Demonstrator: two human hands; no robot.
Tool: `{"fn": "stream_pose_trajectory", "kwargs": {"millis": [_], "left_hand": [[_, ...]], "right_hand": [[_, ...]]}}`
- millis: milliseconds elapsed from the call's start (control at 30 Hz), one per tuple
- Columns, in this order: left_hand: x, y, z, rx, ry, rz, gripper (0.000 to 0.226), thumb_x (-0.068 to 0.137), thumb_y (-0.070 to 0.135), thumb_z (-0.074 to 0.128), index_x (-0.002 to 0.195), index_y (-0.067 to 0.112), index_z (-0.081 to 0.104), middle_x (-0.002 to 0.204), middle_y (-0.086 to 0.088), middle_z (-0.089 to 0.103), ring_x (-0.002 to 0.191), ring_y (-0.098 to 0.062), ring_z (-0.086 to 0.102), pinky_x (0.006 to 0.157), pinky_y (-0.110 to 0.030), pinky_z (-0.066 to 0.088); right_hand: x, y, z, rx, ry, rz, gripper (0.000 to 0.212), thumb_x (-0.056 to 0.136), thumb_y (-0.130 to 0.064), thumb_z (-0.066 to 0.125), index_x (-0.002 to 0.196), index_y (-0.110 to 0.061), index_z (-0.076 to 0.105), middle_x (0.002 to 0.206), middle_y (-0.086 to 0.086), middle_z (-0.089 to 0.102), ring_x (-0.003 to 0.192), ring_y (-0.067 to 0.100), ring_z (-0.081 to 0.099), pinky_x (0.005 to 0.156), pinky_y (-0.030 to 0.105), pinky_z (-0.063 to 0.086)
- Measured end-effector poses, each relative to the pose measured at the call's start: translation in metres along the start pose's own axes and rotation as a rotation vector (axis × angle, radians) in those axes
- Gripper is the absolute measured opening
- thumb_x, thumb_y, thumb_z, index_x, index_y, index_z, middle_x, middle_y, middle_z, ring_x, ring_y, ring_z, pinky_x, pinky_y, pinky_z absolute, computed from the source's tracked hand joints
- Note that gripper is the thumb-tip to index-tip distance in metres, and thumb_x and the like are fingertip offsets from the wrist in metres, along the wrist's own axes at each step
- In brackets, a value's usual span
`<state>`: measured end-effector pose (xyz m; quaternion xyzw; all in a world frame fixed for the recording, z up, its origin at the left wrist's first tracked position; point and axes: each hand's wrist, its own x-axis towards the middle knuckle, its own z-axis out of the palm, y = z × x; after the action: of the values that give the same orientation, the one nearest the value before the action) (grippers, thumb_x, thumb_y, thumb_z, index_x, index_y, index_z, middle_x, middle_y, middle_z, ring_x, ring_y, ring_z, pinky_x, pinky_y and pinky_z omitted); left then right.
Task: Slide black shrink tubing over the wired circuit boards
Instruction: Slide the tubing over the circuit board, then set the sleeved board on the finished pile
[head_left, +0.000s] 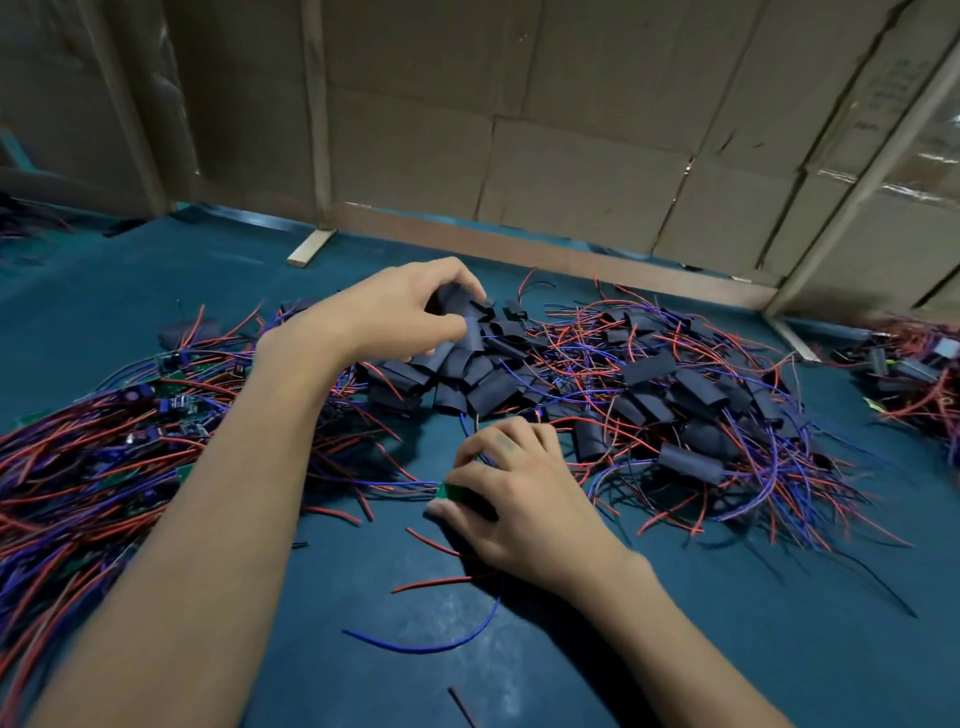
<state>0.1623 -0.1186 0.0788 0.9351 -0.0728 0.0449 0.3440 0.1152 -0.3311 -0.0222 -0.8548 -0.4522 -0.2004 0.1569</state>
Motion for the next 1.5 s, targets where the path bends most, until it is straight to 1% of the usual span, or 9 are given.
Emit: {"fn": "stream_pose_trajectory", "kwargs": {"millis": [200, 367, 467, 567, 700, 900, 1133, 1333, 1500], "left_hand": [[-0.003, 0.000, -0.001, -0.108, -0.014, -0.044, 0.038, 0.088, 0.020, 0.058, 0.121, 0.034, 0.044, 0.099, 0.013, 0.075, 0.096, -0.016, 0.069, 0.088, -0.047, 0.055], [-0.005, 0.006, -0.003, 0.002, -0.012, 0.065, 0.043, 0.084, 0.002, 0.057, 0.114, 0.032, 0.066, 0.114, 0.011, 0.068, 0.109, -0.013, 0.062, 0.099, -0.034, 0.049], [-0.007, 0.008, -0.003, 0.000, -0.047, 0.090, 0.055, 0.084, -0.002, 0.056, 0.128, 0.030, 0.064, 0.123, 0.014, 0.067, 0.112, -0.005, 0.061, 0.094, -0.018, 0.045], [-0.008, 0.009, -0.004, -0.043, -0.081, 0.111, 0.062, 0.081, -0.009, 0.053, 0.131, 0.027, 0.064, 0.121, 0.014, 0.068, 0.081, 0.018, 0.061, 0.065, 0.000, 0.040], [-0.008, 0.007, -0.006, -0.024, -0.119, 0.109, 0.065, 0.081, -0.008, 0.056, 0.130, 0.034, 0.065, 0.122, 0.018, 0.069, 0.091, 0.018, 0.059, 0.073, -0.003, 0.041], [-0.007, 0.005, -0.003, -0.061, -0.177, 0.113, 0.067, 0.078, -0.013, 0.055, 0.128, 0.029, 0.067, 0.117, 0.014, 0.072, 0.046, 0.003, 0.050, 0.046, -0.006, 0.033], [-0.009, 0.006, -0.004, -0.043, -0.225, 0.124, 0.069, 0.076, -0.009, 0.056, 0.123, 0.039, 0.069, 0.112, 0.026, 0.071, 0.119, -0.046, 0.057, 0.100, -0.059, 0.046], [-0.009, 0.004, -0.005, -0.050, -0.224, 0.127, 0.070, 0.075, -0.010, 0.056, 0.125, 0.037, 0.069, 0.112, 0.027, 0.071, 0.121, -0.032, 0.061, 0.105, -0.056, 0.046], [-0.008, 0.005, -0.002, -0.095, -0.250, 0.110, 0.069, 0.075, -0.012, 0.056, 0.123, 0.036, 0.070, 0.112, 0.026, 0.071, 0.119, -0.001, 0.062, 0.093, -0.024, 0.050]], "right_hand": [[-0.008, 0.019, -0.020, 0.236, 0.287, 0.060, 0.020, 0.092, -0.030, 0.076, 0.099, -0.011, 0.077, 0.101, -0.001, 0.071, 0.095, 0.023, 0.066, 0.084, 0.042, 0.049], [-0.016, 0.029, -0.053, 0.792, 0.506, 0.349, 0.010, 0.087, -0.024, 0.076, 0.094, -0.017, 0.074, 0.074, 0.001, 0.071, 0.061, 0.018, 0.067, 0.058, 0.031, 0.054], [-0.017, 0.034, -0.062, 0.858, 0.557, 0.384, 0.014, 0.087, -0.016, 0.073, 0.102, -0.015, 0.074, 0.068, 0.011, 0.065, 0.051, 0.013, 0.059, 0.051, 0.023, 0.047], [-0.019, 0.037, -0.065, 0.797, 0.580, 0.386, 0.017, 0.088, -0.011, 0.070, 0.105, -0.012, 0.075, 0.068, 0.005, 0.058, 0.051, 0.010, 0.049, 0.055, 0.016, 0.039], [-0.019, 0.043, -0.068, 0.728, 0.578, 0.411, 0.012, 0.090, -0.013, 0.068, 0.098, -0.021, 0.074, 0.073, -0.004, 0.056, 0.057, 0.008, 0.042, 0.056, 0.017, 0.033], [-0.017, 0.047, -0.071, 0.715, 0.603, 0.460, 0.004, 0.091, -0.027, 0.073, 0.089, -0.026, 0.076, 0.072, 0.007, 0.062, 0.058, 0.026, 0.044, 0.054, 0.034, 0.035], [-0.016, 0.050, -0.076, 1.002, 0.617, 0.559, 0.008, 0.091, -0.020, 0.070, 0.087, -0.016, 0.075, 0.069, 0.004, 0.071, 0.048, 0.010, 0.039, 0.048, 0.017, 0.034], [-0.014, 0.049, -0.081, 1.236, 0.550, 0.628, 0.022, 0.076, -0.038, 0.081, 0.080, -0.017, 0.074, 0.069, 0.015, 0.062, 0.044, 0.014, 0.038, 0.049, 0.019, 0.032], [-0.014, 0.052, -0.080, 1.291, 0.458, 0.668, 0.009, 0.082, -0.022, 0.077, 0.074, -0.017, 0.074, 0.074, 0.008, 0.070, 0.041, 0.010, 0.038, 0.039, 0.014, 0.024]]}}
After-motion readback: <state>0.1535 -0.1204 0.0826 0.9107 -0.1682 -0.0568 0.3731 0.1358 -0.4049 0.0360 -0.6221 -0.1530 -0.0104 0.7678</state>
